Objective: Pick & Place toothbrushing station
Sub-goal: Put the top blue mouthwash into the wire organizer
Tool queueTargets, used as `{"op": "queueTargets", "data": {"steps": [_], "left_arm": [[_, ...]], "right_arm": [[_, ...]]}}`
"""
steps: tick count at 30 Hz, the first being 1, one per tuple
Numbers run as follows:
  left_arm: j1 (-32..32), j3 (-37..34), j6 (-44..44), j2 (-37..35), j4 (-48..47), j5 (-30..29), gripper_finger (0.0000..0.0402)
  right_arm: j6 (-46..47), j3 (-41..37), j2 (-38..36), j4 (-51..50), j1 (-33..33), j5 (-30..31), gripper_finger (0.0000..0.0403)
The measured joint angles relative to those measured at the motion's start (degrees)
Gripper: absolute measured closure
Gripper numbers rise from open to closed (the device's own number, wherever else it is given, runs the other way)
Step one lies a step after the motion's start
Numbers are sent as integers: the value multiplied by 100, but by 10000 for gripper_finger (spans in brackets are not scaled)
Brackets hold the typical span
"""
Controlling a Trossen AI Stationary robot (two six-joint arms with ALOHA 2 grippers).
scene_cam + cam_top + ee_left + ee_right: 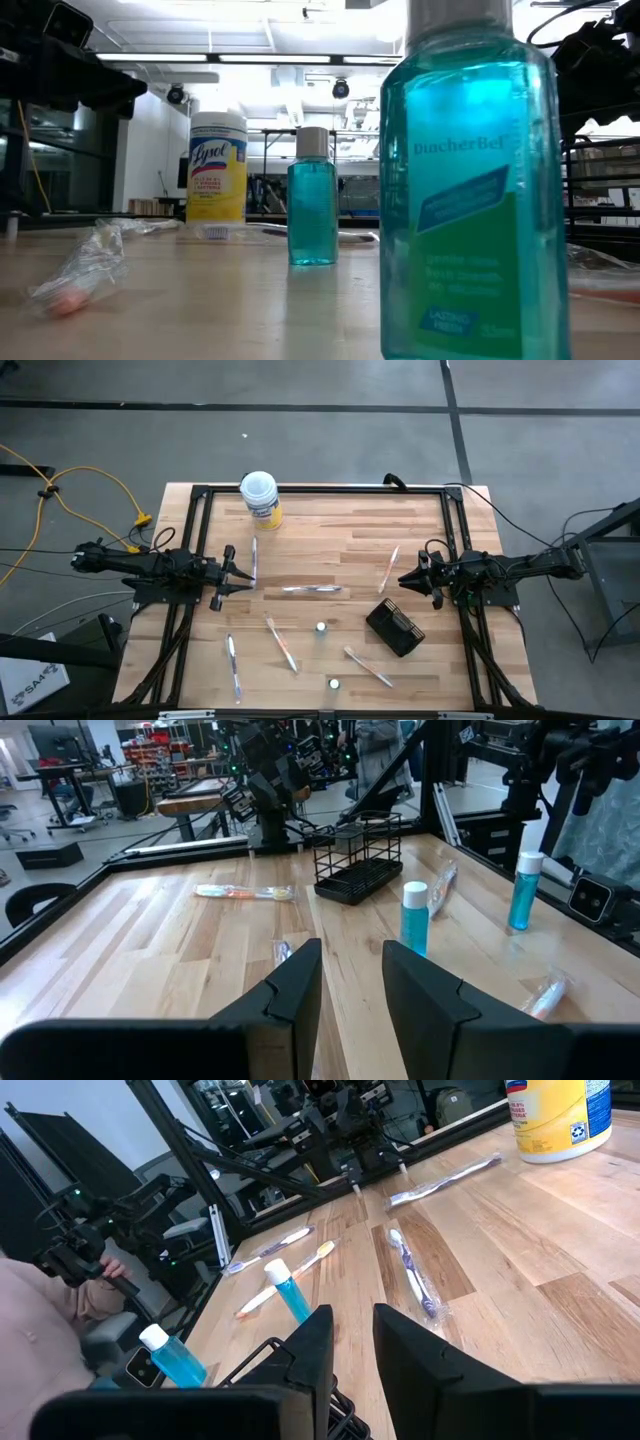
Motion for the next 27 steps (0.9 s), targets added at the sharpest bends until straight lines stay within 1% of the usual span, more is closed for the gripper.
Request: {"op": "queueTargets", "data": {"steps": [10, 17, 19, 21, 23, 27], "left_arm": [[1, 0, 0, 0, -4, -4, 299], [0, 0, 0, 0, -5, -8, 299], [0, 0, 0, 0, -7, -8, 299], [1, 0, 0, 0, -7, -10, 299], [-1, 2, 0, 0, -7, -14, 299], [-1, 1, 0, 0, -9, -16, 299]], "right_arm": [[3, 0, -1, 9, 1, 14, 336], [373, 0, -1, 125, 2, 38, 336], [308, 0, 1, 258, 0, 199, 336], [557, 0, 1, 453, -2, 533, 336], [676, 0, 1, 636, -2, 685, 336], [226, 0, 16, 1127, 10, 219, 336]]}}
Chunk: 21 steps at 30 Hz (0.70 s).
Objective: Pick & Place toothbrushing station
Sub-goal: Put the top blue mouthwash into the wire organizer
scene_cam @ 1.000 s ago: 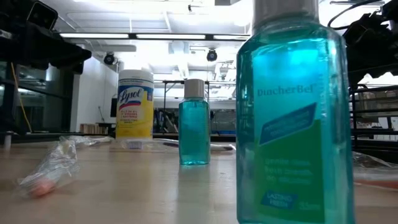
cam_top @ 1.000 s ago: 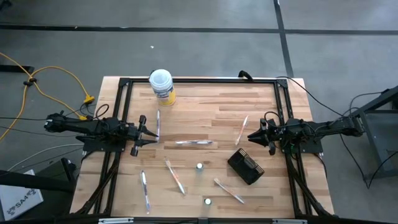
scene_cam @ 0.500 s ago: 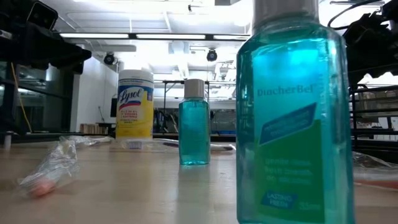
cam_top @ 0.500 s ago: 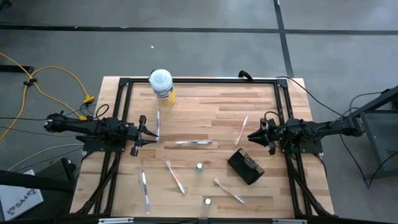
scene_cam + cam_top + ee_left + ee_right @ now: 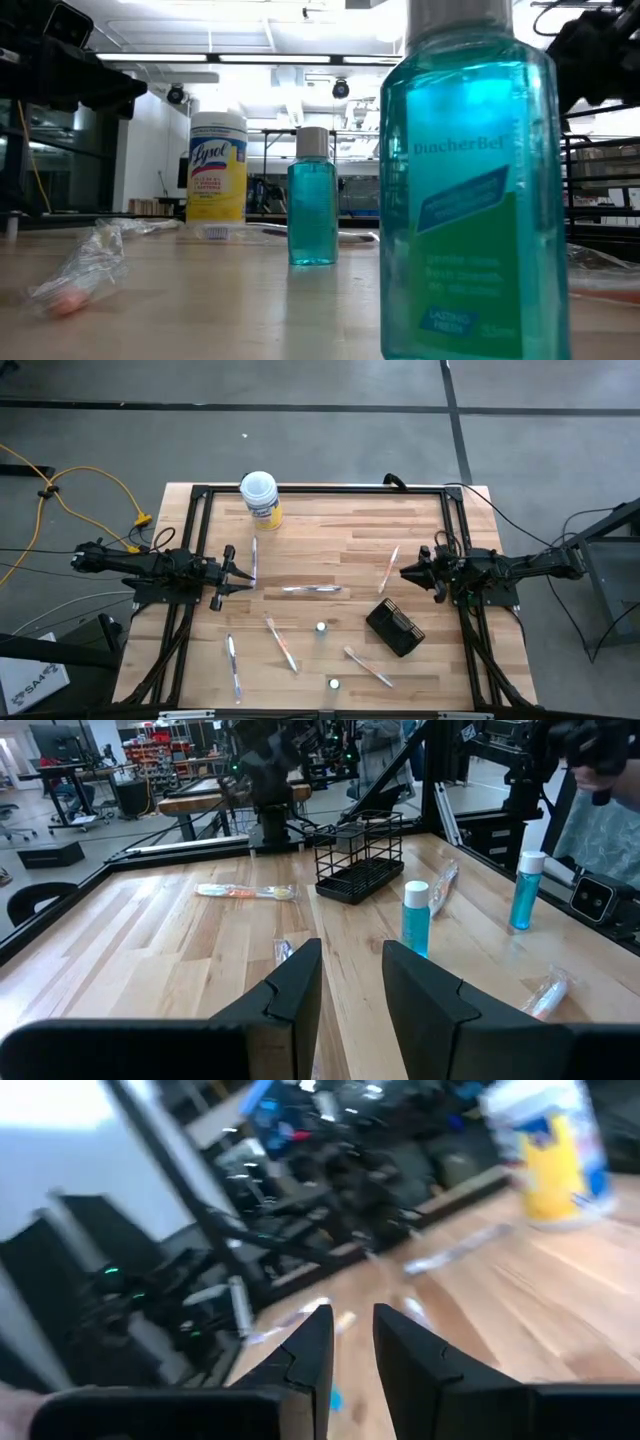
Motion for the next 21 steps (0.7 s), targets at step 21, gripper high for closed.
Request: {"op": "queueTargets", "data": {"steps": [21], "left_arm": [[2, 2, 0, 0, 59, 2, 299]], "right_arm": [[-974, 1092, 1318, 770, 14, -483, 336]]}}
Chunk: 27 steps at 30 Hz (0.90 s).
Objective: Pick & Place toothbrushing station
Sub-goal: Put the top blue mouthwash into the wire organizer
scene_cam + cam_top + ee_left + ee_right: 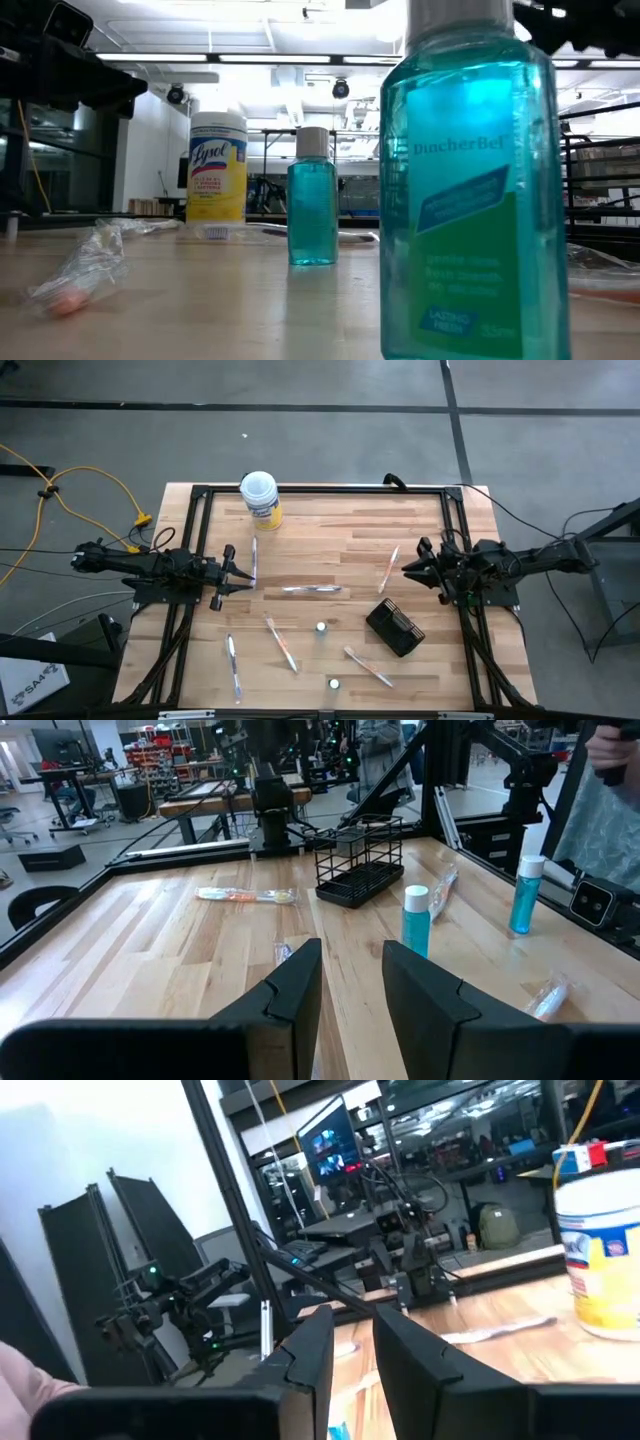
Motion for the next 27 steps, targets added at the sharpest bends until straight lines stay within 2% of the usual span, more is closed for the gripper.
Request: {"op": "queueTargets", "data": {"steps": [16, 27], "left_arm": [[-1, 0, 0, 0, 26, 2, 299], [-1, -2, 0, 0, 24, 2, 299]], "right_arm": [[-815, 1788, 2513, -10, 0, -351, 336], [-1458, 3150, 4221, -128, 0, -1313, 336]]}}
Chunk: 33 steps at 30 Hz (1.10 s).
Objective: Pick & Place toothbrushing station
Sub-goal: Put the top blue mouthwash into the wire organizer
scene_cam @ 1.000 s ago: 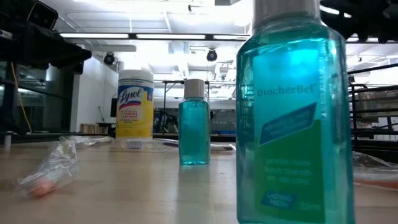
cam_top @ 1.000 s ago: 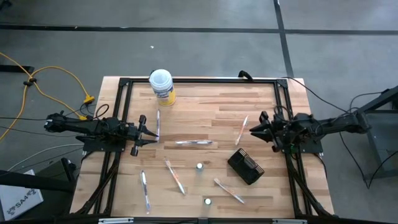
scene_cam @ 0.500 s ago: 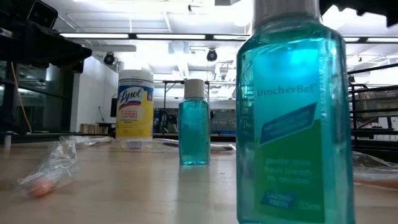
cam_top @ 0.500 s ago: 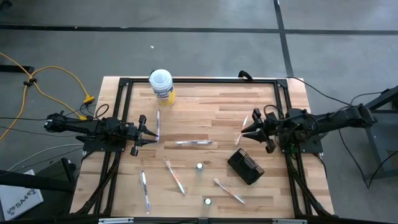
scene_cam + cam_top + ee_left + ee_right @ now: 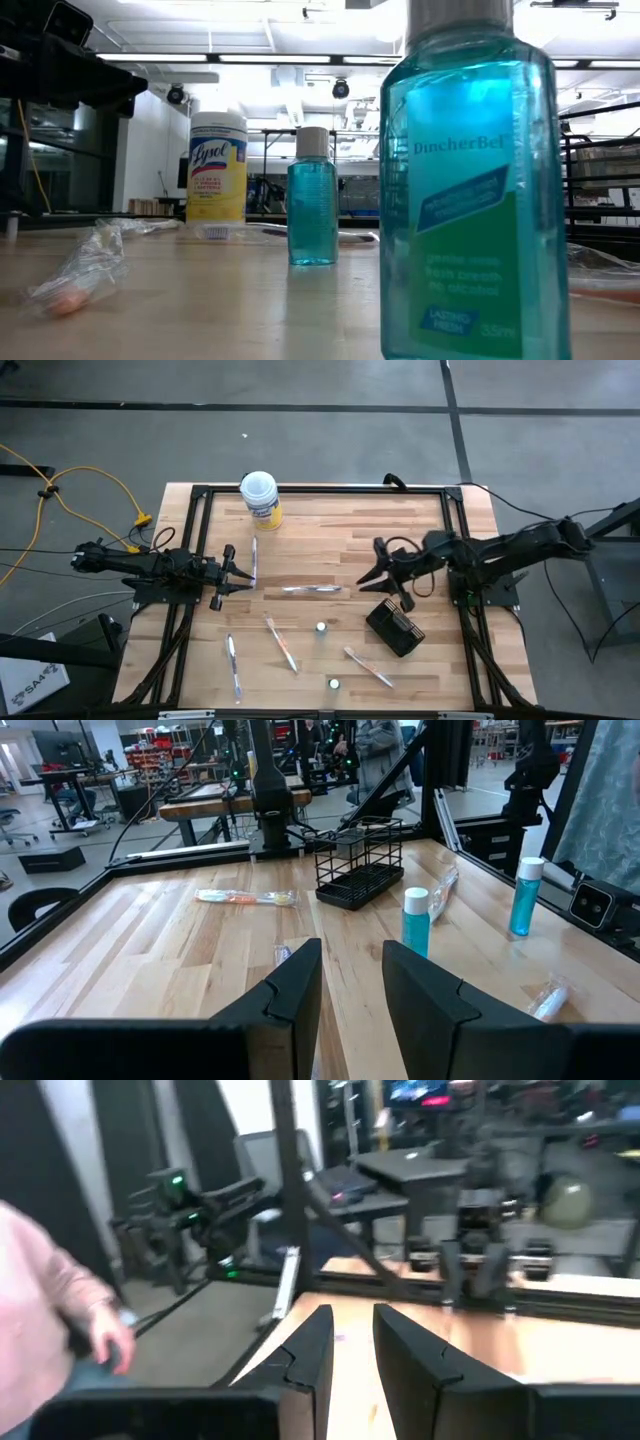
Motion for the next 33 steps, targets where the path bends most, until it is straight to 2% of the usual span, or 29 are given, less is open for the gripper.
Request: {"op": "queueTargets", "data": {"steps": [3, 8, 16, 23, 33], "left_arm": [[0, 0, 0, 0, -2, 0, 299], [1, 0, 0, 0, -2, 0, 299], [1, 1, 0, 1, -3, 0, 299], [1, 2, 0, 0, -2, 2, 299], [-1, 0, 0, 13, 58, 2, 299]], "right_arm": [[-18, 411, 389, -495, 2, -229, 336], [-310, 1168, 896, -1741, 2, -186, 336], [-492, 1990, 1178, -2890, 7, -193, 336], [-483, 2167, 1193, -3257, 39, -199, 336], [-493, 2828, 2052, -3730, 97, -355, 336]]}}
